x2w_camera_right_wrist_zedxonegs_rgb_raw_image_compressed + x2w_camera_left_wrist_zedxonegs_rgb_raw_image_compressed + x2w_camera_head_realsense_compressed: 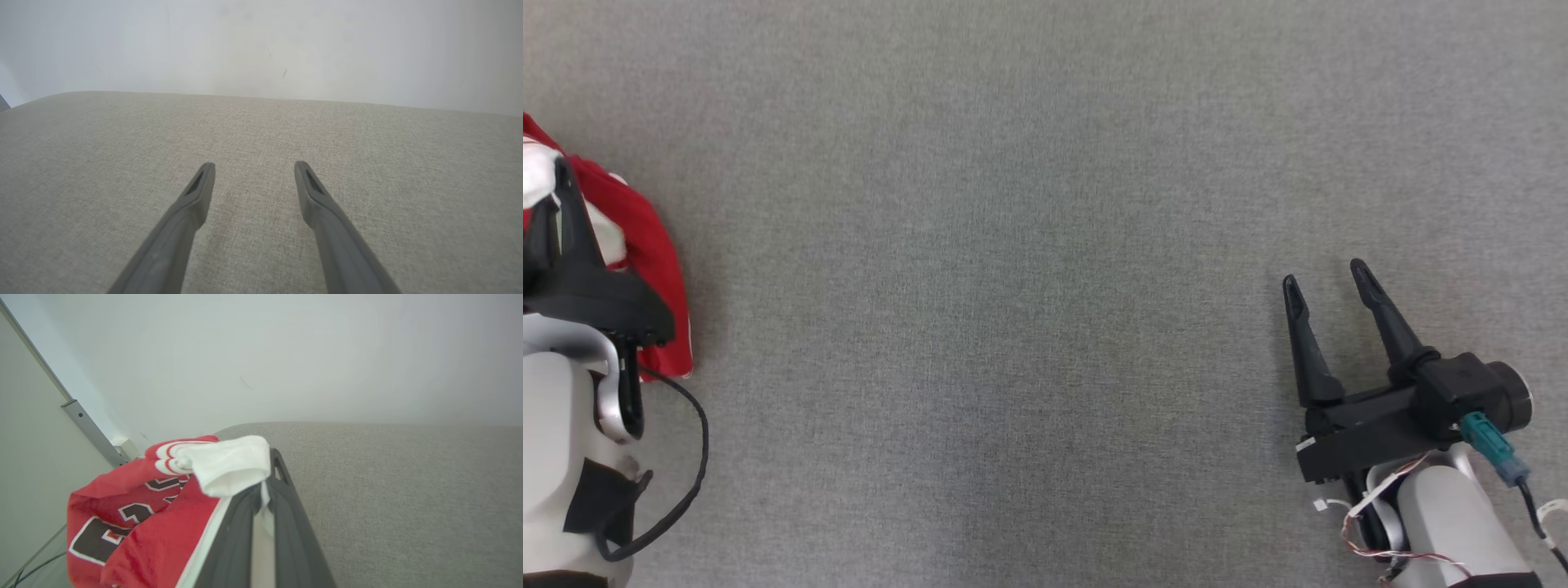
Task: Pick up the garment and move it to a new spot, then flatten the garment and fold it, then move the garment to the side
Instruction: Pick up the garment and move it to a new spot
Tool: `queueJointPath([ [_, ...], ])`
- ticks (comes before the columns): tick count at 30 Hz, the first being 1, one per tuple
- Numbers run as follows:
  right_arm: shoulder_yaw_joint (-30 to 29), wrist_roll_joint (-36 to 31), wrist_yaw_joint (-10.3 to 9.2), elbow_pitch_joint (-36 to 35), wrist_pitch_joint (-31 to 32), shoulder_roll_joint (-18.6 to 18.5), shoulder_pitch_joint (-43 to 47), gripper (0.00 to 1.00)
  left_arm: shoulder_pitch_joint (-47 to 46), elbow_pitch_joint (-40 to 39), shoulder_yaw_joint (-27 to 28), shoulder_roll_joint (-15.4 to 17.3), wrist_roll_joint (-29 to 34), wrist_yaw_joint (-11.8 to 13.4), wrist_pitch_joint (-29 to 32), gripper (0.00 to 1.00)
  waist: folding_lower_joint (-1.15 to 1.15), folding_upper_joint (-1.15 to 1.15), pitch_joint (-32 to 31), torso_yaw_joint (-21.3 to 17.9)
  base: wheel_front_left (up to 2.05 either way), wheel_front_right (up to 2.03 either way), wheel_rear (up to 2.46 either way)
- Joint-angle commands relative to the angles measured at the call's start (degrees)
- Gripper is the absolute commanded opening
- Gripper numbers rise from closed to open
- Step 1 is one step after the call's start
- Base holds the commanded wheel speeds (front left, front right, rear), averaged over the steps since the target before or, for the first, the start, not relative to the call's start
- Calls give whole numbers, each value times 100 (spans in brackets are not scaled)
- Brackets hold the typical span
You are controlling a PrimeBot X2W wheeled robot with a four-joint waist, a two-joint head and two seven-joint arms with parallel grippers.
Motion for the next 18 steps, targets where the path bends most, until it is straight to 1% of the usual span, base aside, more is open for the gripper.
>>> queueJointPath([
  [1,-9,28,-14,43,-3,104,18,100,75,-163,12,51,121,-31,-16,0,0,-1,-196,-73,0,0,0],
  [4,6,23,-14,136,-3,238,72,100,20,-397,-54,109,241,-143,-17,0,0,-1,-422,-139,0,0,0],
  [5,10,27,-14,177,-2,335,103,100,-73,-574,-129,123,345,-238,-17,0,0,-1,-579,-191,0,0,0],
  [9,-13,36,-14,244,-3,475,130,100,-206,-826,-261,84,426,-408,-17,0,0,-1,-779,-283,0,0,0],
  [12,-50,47,-14,312,-2,596,156,100,-389,-1055,-442,-82,454,-552,-17,0,0,-1,-960,-392,0,0,0],
  [16,-55,33,-14,421,-3,733,195,100,-516,-1331,-680,-355,404,-657,-17,0,0,-1,-1178,-605,0,0,0],
  [18,-73,28,-14,475,-3,794,239,100,-509,-1446,-829,-555,339,-706,-17,0,0,-1,-1283,-734,0,0,0],
])
